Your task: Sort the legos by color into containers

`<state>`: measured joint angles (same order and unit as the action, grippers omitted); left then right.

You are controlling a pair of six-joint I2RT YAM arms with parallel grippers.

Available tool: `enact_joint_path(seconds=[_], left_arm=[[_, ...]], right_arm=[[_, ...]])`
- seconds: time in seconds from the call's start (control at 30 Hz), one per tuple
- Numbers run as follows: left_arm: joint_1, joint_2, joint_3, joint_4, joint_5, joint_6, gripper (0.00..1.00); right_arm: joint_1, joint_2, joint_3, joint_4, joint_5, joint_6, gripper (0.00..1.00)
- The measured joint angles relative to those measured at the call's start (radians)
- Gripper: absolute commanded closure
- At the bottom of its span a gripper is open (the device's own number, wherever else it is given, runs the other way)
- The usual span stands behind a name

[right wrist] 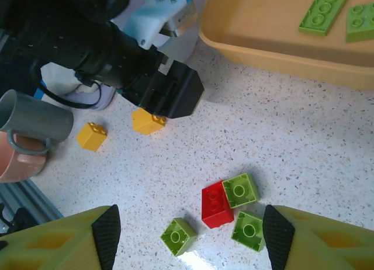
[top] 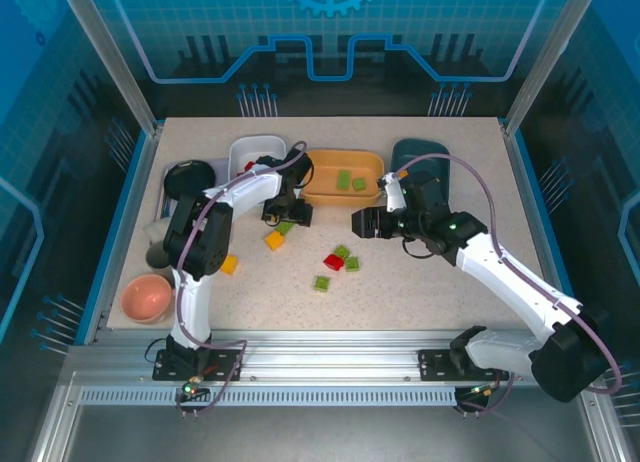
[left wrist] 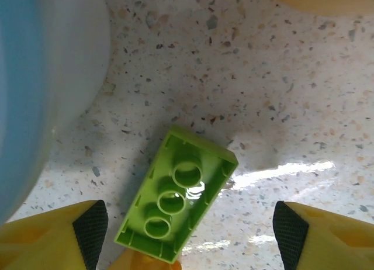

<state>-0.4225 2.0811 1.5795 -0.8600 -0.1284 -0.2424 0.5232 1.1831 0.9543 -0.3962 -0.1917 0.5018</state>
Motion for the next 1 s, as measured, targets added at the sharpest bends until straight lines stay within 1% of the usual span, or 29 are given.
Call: enact_joint_path(seconds=[0.07, 0.17, 0.33, 0.4, 0.5, 0.67, 0.87, 1.0], left_arm=[[0.0, 0.003, 0.0, 0.004, -0.01, 0.009, 0.23], [-0.005, 0.015, 0.0, 0.01, -0.023, 0.014, 0.27], [-0.026, 0.036, -0.027, 0.04, -0.043, 0.008, 0.39], [-0.032, 0.032, -0.037, 0.057, -0.044, 0.002, 0.47], [-0.039, 0.019, -0.064, 0.088, -0.042, -0.016, 0.55], [-0.045, -0.003, -0.095, 0.123, -0.04, -0.032, 0.64], [-0.05, -0.027, -0.115, 0.108, -0.052, -0.069, 0.65], [-0.058, -0.09, -0.122, 0.057, -0.06, -0.111, 0.66]], right_arm=[[0.0, -0.001, -0.003, -0.007, 0.0, 0.004, 0.31], [0.0, -0.001, -0.007, -0.017, 0.001, 0.007, 0.31], [0.0, -0.001, -0.007, -0.023, 0.005, 0.008, 0.31], [0.0, -0.001, -0.007, -0.023, 0.007, 0.008, 0.31], [0.0, -0.001, -0.007, -0.023, 0.008, 0.008, 0.31], [0.0, 0.0, -0.007, -0.023, 0.008, 0.01, 0.31], [0.0, 0.002, -0.006, -0.023, 0.008, 0.011, 0.31], [0.0, 0.001, -0.003, -0.034, 0.028, 0.007, 0.31]])
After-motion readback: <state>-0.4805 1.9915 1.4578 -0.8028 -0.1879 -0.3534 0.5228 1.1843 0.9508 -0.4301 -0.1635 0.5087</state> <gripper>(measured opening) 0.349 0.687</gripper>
